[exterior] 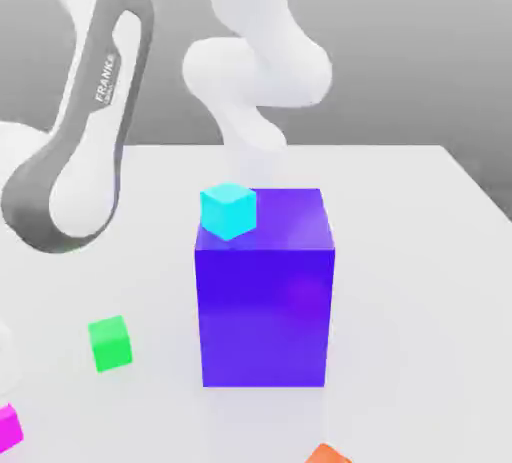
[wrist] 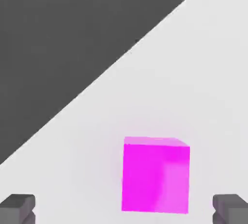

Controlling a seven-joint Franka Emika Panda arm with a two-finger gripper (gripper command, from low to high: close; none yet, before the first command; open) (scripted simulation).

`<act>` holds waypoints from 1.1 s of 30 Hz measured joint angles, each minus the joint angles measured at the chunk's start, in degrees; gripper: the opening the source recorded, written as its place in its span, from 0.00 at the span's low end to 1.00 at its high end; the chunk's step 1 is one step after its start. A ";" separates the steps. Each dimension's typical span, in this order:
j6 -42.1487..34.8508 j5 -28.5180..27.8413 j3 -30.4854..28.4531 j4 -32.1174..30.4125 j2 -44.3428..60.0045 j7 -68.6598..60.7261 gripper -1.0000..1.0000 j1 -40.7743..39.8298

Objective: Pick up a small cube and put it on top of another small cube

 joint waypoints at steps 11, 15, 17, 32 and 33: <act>2.64 1.49 1.61 0.90 3.79 -1.03 0.00 -1.46; -1.94 -0.85 -1.06 -1.21 -2.82 2.40 0.00 0.63; -2.31 0.26 -1.64 -2.59 -4.24 5.82 0.00 1.32; -2.13 5.34 -6.69 -13.55 -14.08 37.22 0.00 7.69; -2.01 5.22 -7.08 -14.32 -14.82 39.65 0.00 8.15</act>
